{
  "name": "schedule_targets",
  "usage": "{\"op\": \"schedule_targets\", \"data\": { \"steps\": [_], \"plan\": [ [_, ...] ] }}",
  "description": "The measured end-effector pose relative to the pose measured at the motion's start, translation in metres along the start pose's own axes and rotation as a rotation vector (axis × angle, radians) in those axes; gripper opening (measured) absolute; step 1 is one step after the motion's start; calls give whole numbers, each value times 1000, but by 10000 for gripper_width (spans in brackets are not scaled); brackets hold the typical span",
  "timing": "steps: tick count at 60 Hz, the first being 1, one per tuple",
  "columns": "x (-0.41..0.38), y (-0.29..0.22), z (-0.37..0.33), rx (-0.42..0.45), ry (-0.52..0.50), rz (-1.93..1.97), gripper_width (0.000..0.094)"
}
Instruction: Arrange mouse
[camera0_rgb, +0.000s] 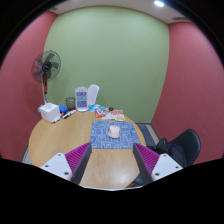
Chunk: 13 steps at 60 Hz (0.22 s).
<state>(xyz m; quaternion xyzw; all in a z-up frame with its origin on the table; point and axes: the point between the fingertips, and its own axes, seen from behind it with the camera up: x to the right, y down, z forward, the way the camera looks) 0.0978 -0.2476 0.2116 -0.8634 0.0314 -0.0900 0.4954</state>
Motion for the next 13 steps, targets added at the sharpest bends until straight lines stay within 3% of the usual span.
{"op": "schedule_targets", "data": {
  "steps": [13],
  "plan": [
    [0, -1, -26, 18, 0, 7, 835]
  ]
}}
